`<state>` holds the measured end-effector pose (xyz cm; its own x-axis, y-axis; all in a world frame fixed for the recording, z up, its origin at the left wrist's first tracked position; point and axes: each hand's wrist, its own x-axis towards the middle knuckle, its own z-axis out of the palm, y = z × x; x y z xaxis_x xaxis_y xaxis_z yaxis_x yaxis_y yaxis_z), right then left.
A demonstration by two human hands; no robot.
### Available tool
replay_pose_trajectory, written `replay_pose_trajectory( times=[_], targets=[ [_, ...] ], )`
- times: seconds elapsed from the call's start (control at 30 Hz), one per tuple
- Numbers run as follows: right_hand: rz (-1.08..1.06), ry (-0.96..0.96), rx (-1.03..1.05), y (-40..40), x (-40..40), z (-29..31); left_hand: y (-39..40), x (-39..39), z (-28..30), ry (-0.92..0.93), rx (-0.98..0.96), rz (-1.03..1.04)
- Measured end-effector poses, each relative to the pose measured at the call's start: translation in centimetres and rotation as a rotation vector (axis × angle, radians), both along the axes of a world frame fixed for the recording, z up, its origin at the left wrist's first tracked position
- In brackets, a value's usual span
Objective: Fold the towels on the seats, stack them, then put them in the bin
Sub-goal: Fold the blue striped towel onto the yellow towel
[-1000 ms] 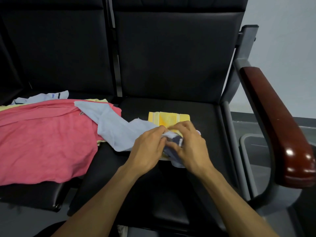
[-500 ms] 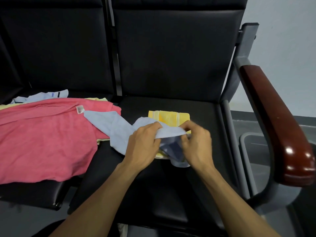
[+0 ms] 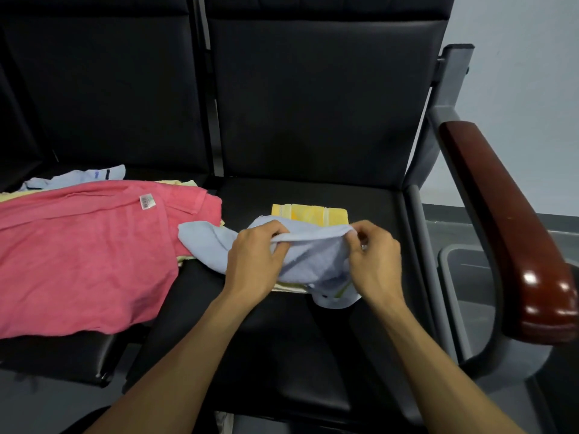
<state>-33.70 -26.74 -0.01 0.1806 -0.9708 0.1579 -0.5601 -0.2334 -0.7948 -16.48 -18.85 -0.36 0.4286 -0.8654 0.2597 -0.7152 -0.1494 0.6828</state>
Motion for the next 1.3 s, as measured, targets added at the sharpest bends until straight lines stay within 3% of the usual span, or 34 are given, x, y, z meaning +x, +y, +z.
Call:
replay_pose_trajectory(
  times=[0.2, 0.37, 0.47, 0.57, 0.63, 0.8, 1.0, 1.07, 1.17, 1.3],
  targets=[
    [0.312, 0.161, 0.03, 1.7, 1.2, 0.3, -0.1, -0.6, -0.2, 0.045, 0.027, -0.102],
    [0.082, 0.049, -0.025, 0.4, 0.5, 0.3, -0.2, -0.1, 0.3, 0.171, 0.007, -0.014],
    [0.149, 0.17, 0.169, 0.0, -0.2, 0.3, -0.1, 0.4, 0.5, 0.377, 0.02, 0.052],
    [0.217, 0.219, 0.336, -0.5, -0.5, -0.1, -0.1, 0.9, 0.4, 0.45, 0.028, 0.144],
    [0.222, 0.145, 0.371, -0.4, -0.3, -0.2, -0.2, 0.8, 0.4, 0.423, 0.024, 0.162],
    [0.134, -0.297, 0.552, 0.5, 0.9, 1.0, 0.0, -0.9, 0.6, 0.271, 0.061, 0.008],
    [0.228, -0.62, 0.73, 1.2, 1.5, 1.2, -0.2, -2.1, 0.1, 0.32, 0.092, -0.101],
    [0.274, -0.646, 0.765, 1.3, 1.3, 1.4, -0.3, -2.1, 0.2, 0.335, 0.092, -0.076],
    [0.359, -0.516, 0.654, 1.5, 1.2, 1.8, -0.4, -2.0, 0.4, 0.391, 0.116, -0.046],
    [0.298, -0.255, 0.274, 2.1, 1.8, 1.5, -0.3, -2.3, 0.2, 0.516, 0.163, -0.066]
  ],
)
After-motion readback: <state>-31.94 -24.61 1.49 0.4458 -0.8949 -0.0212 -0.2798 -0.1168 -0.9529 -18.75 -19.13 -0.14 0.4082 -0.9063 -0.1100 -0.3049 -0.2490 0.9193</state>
